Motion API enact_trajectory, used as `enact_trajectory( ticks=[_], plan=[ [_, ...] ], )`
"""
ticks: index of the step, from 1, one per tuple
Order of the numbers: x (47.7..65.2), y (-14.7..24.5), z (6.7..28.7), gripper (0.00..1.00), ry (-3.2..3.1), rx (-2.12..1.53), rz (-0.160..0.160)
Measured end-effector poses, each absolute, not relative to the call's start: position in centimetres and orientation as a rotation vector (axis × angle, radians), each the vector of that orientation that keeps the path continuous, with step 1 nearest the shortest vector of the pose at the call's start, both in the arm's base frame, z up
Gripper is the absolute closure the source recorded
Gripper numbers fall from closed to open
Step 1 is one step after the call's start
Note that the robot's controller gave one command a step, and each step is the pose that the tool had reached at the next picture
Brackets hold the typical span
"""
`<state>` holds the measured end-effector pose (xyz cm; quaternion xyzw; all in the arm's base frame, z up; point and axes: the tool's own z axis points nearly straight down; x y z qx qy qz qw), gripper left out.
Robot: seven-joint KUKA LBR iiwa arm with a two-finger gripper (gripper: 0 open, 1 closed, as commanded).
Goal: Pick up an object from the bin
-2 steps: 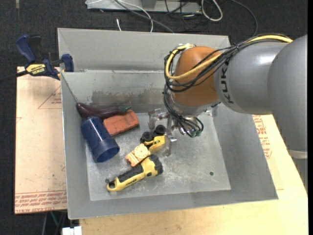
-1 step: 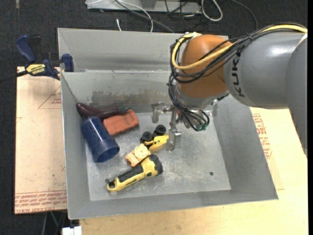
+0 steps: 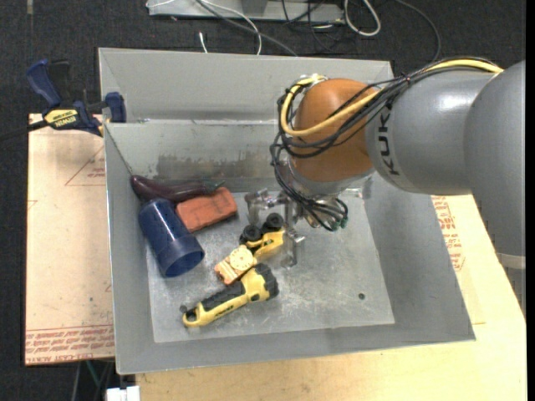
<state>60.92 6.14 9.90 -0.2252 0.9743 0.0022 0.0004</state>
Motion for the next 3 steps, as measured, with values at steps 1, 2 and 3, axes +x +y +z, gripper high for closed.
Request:
enact_trajectory(
  ticks=[1, 2, 3],
  plan=[
    [61.25, 6.76, 7.04, 0.00, 3.048, -0.689, 0.003],
    [61.71, 5.90, 7.10, 1.00, 2.988, -0.926, 0.005],
    [61.71, 5.90, 7.10, 1.00, 2.988, -0.925, 0.005]
  ],
)
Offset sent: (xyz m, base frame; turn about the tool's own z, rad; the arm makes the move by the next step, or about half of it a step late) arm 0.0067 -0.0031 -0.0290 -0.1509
